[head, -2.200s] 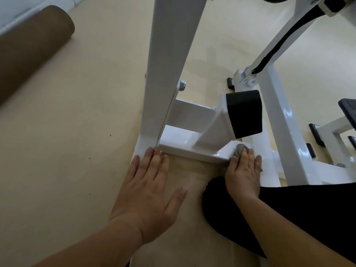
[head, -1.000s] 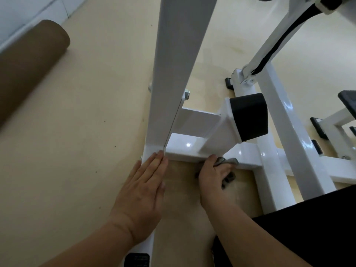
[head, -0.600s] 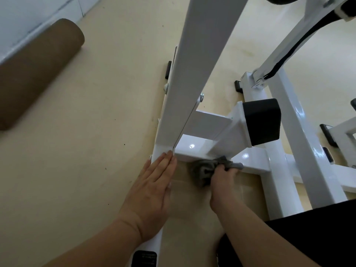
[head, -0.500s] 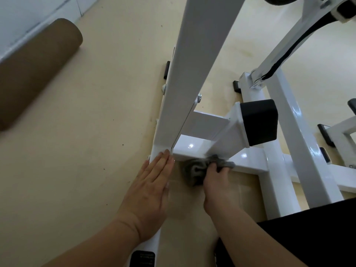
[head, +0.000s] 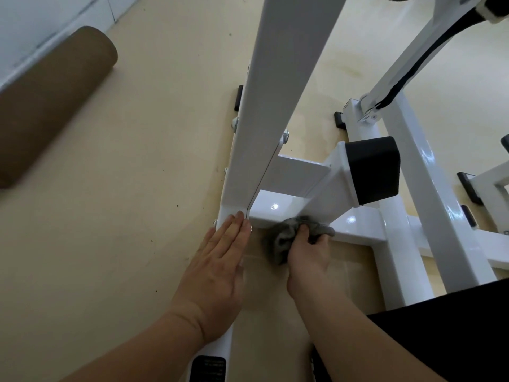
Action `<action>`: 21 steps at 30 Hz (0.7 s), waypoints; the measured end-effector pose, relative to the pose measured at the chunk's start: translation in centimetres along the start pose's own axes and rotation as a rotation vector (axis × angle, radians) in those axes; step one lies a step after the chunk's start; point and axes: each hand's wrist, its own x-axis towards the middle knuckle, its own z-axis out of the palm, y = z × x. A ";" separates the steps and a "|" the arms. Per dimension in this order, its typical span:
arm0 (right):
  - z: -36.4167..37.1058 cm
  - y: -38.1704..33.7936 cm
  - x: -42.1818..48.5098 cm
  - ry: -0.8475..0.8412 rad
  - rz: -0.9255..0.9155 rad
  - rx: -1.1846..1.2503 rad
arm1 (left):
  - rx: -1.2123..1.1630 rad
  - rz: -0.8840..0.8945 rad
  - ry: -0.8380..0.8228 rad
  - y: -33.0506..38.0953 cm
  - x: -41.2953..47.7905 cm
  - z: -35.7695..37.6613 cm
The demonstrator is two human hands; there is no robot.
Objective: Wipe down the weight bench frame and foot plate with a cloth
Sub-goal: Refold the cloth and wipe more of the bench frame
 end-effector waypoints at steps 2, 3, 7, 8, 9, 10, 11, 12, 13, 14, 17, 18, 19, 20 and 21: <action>2.7 -0.2 -1.2 -0.056 0.047 0.017 | -0.005 -0.006 -0.008 0.0 0.0 -0.1; 4.0 -0.1 -1.8 -0.095 0.055 0.008 | -0.016 -0.008 -0.012 0.0 0.0 -0.1; 4.5 0.6 -3.1 -0.172 -0.047 -0.034 | -0.048 -0.015 -0.003 0.2 0.2 -0.3; 3.3 0.5 -2.7 -0.130 -0.071 -0.062 | -0.052 -0.021 -0.002 0.2 0.2 -0.3; 1.7 0.4 -1.8 -0.067 -0.086 -0.095 | -0.054 -0.032 -0.007 0.2 0.1 -0.3; 0.2 0.1 -0.8 -0.010 -0.080 -0.130 | -0.049 -0.043 -0.019 0.3 0.1 -0.4; -1.4 -0.2 0.3 0.029 -0.070 -0.139 | -0.035 -0.052 -0.034 0.3 0.1 -0.4; -2.8 -0.8 1.1 0.047 -0.065 -0.124 | -0.018 -0.055 -0.046 0.4 0.1 -0.5; -3.9 -1.3 1.7 0.051 -0.059 -0.106 | -0.004 -0.056 -0.057 0.5 0.1 -0.6; -4.5 -1.7 1.9 0.047 -0.055 -0.086 | 0.006 -0.058 -0.067 0.6 0.1 -0.6; -4.4 -2.2 0.4 -0.045 -0.056 -0.128 | 0.040 -0.067 -0.087 0.7 0.1 -0.7; -3.8 -2.0 -0.4 -0.130 -0.045 -0.126 | 0.055 -0.071 -0.097 0.7 0.1 -0.7; -3.1 -1.7 -1.3 -0.249 -0.048 -0.147 | 0.062 -0.072 -0.105 0.8 0.0 -0.7; -2.4 -1.4 -2.2 -0.386 -0.086 -0.208 | 0.056 -0.070 -0.109 0.9 0.1 -0.8; -1.9 -1.3 -3.0 -0.503 -0.121 -0.264 | 0.052 -0.068 -0.114 1.0 0.1 -0.9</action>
